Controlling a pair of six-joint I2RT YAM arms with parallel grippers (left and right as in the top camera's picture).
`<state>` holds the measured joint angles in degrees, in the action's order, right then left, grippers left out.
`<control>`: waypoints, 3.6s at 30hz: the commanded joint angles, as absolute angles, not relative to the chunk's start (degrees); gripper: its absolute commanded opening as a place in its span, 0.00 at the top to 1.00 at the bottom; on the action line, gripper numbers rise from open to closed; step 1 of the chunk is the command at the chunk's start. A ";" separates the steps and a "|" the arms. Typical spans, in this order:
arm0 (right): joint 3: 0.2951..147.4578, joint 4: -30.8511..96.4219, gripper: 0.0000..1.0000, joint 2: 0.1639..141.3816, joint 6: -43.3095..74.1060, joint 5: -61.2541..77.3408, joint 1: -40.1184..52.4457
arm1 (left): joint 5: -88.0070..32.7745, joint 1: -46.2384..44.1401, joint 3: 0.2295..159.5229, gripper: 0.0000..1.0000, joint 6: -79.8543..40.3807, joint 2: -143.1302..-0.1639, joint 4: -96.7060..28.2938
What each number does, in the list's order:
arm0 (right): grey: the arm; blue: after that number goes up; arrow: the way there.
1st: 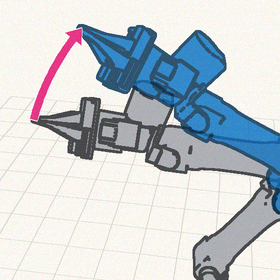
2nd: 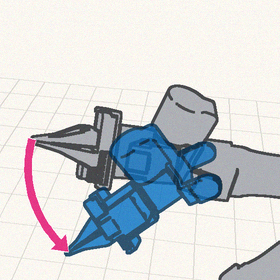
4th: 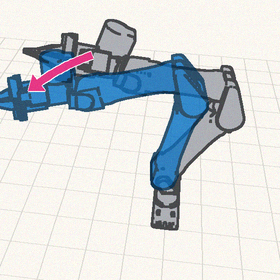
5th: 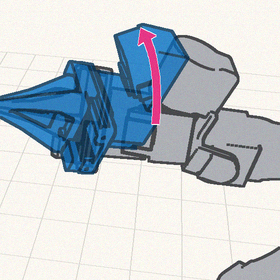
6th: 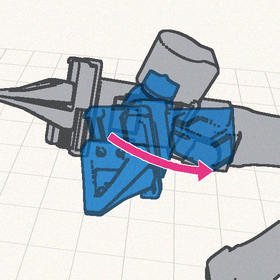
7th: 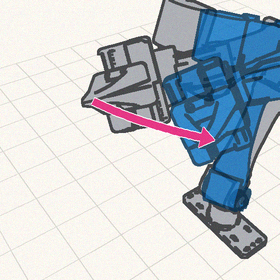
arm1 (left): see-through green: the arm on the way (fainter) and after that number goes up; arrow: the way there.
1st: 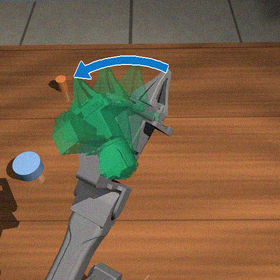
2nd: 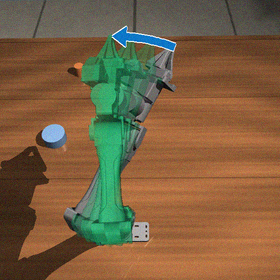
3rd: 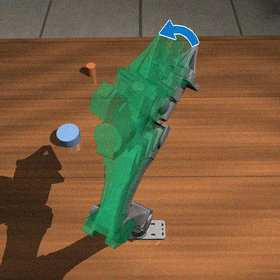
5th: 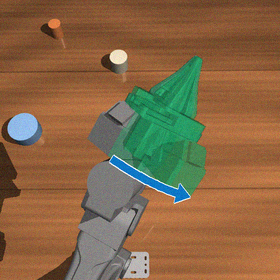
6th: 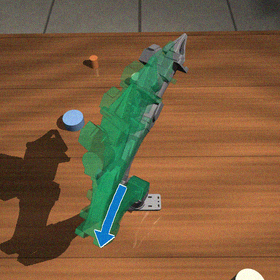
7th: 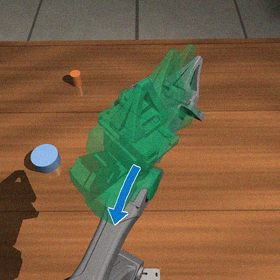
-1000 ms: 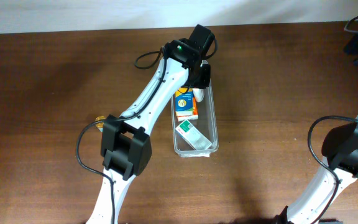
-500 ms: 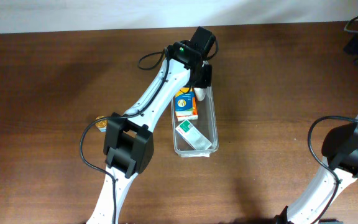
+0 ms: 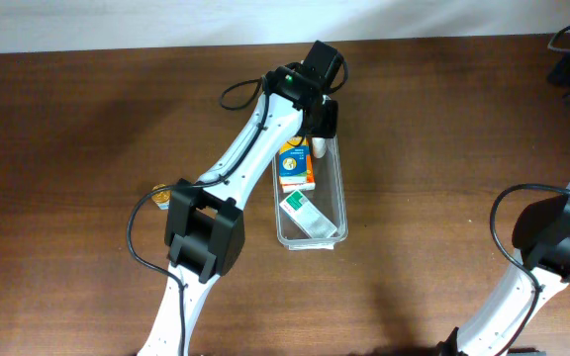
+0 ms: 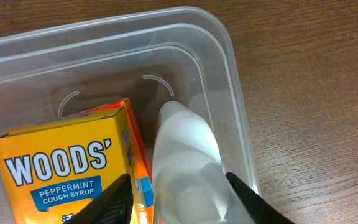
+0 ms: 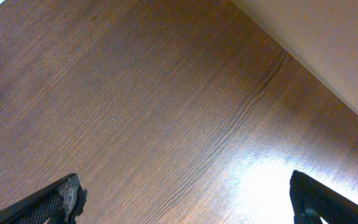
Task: Pack container
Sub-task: 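Lower the spray bottle into the container's back corner and release, then move the left gripper back to the gold-lidded jar, then lower the left gripper onto the jar and grasp it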
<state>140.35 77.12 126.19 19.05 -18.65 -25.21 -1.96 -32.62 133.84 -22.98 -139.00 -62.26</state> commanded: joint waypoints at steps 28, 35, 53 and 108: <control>140.03 77.12 0.02 126.63 18.85 -19.75 -25.47 | 14.00 -24.58 178.43 0.04 -11.88 -139.26 -89.14; 140.03 77.12 0.02 126.63 18.85 -19.75 -25.47 | 11.84 -18.79 179.08 0.01 -10.98 -139.13 -96.68; 140.03 77.12 0.02 126.65 18.85 -19.75 -25.47 | 3.60 -6.28 156.77 0.01 -4.75 -126.65 -96.71; 140.03 77.12 0.02 126.63 18.85 -19.75 -25.47 | -0.69 2.76 95.81 0.01 -1.65 -124.70 -71.99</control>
